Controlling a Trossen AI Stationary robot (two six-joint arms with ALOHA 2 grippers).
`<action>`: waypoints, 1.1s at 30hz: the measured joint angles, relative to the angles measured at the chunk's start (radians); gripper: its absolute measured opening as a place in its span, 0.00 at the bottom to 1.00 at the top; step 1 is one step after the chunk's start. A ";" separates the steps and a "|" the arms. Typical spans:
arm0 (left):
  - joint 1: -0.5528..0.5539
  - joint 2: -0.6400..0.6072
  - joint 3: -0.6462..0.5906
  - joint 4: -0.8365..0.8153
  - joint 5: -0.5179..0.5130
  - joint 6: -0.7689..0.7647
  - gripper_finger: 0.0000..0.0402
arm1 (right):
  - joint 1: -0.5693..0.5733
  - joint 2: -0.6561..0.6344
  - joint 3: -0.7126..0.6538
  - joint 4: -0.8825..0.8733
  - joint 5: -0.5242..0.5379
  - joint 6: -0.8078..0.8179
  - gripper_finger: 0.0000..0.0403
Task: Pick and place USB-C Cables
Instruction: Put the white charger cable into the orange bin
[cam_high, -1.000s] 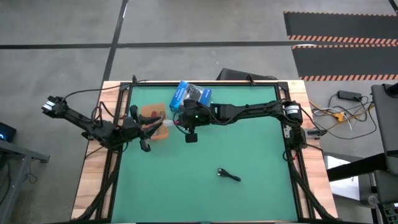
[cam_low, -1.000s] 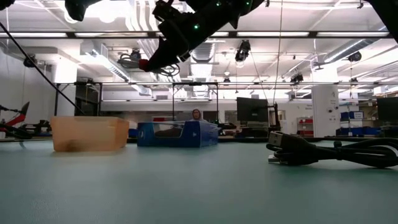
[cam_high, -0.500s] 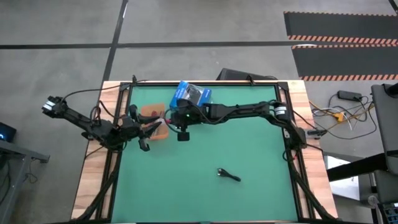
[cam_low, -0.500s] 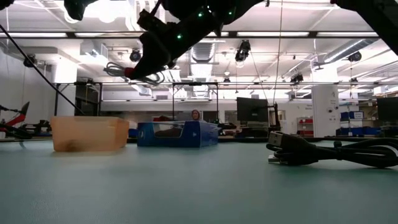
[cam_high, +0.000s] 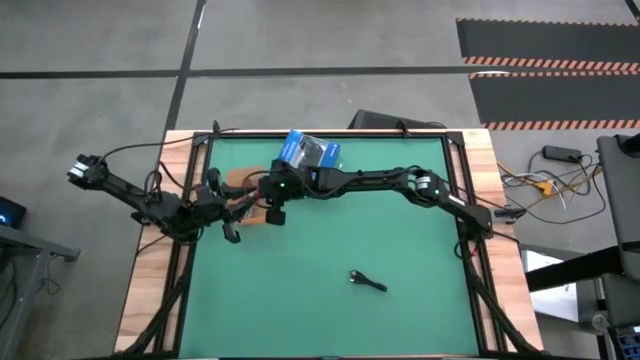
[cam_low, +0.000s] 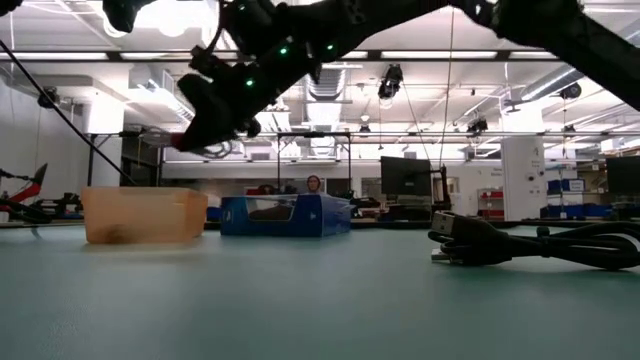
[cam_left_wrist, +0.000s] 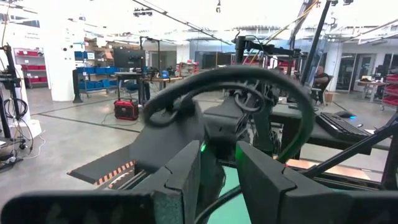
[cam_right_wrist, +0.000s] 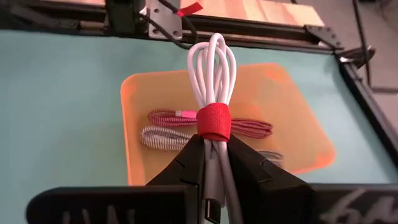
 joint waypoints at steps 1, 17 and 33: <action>0.000 0.000 0.000 -0.001 0.000 0.000 0.22 | 0.000 0.017 0.024 -0.007 0.000 0.016 0.08; 0.000 -0.017 0.001 -0.010 0.000 0.000 0.22 | -0.003 0.102 0.143 -0.001 0.115 0.645 0.08; 0.000 -0.030 0.001 -0.008 0.001 0.000 0.22 | 0.001 0.102 0.110 0.152 0.181 0.750 0.08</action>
